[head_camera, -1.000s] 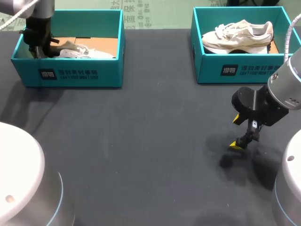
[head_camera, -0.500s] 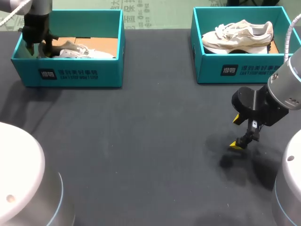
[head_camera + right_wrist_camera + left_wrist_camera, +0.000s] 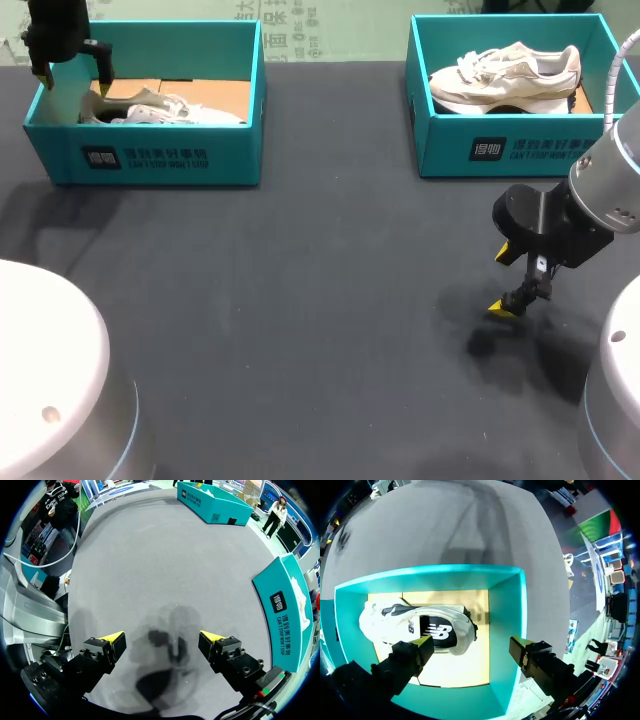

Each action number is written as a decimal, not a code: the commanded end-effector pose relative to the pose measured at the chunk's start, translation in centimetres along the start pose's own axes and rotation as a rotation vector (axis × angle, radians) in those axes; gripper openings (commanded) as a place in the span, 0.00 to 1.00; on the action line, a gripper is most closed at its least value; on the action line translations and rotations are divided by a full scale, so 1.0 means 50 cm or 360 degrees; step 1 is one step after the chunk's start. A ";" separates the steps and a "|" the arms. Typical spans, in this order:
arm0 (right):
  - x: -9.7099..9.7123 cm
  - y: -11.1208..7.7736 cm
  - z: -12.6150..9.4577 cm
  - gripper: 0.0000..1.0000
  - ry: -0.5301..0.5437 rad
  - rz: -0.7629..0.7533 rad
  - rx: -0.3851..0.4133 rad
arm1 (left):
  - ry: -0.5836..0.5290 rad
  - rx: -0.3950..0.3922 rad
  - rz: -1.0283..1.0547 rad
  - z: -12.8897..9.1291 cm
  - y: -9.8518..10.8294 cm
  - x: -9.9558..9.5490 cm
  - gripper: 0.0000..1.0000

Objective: Take the shoe out of the shoebox, open the shoe tongue, remove and reinsert the insole, then place the shoe into the shoebox

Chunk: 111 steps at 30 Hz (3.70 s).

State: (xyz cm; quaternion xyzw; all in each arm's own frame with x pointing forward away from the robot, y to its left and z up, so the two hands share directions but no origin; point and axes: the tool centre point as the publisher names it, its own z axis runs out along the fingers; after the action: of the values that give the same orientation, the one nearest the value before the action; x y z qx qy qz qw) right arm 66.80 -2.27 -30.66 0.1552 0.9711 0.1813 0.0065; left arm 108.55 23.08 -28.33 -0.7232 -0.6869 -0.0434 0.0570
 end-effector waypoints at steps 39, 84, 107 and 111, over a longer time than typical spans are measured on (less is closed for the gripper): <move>-0.058 0.009 -0.032 1.00 -0.0017 0.0251 0.0052 | -0.0112 -0.0070 0.0094 -0.211 -0.161 0.050 1.00; -0.549 -0.022 -0.264 1.00 -0.0334 0.1508 0.0646 | -0.0112 -0.0070 0.0094 -0.211 -0.161 0.050 1.00; -0.675 -0.004 -0.279 1.00 -0.0446 0.1629 0.0584 | -0.0112 -0.0070 0.0094 -0.211 -0.161 0.050 1.00; -0.725 0.006 -0.288 1.00 -0.0559 0.1690 0.0601 | -0.0112 -0.0070 0.0094 -0.211 -0.161 0.050 1.00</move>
State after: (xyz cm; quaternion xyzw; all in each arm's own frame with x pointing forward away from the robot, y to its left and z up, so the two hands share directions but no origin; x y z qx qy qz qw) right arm 99.41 -18.30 -18.91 0.6407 0.7660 -0.0307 0.0426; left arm 100.85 24.40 -17.38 -0.7453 -0.6657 -0.0308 0.0181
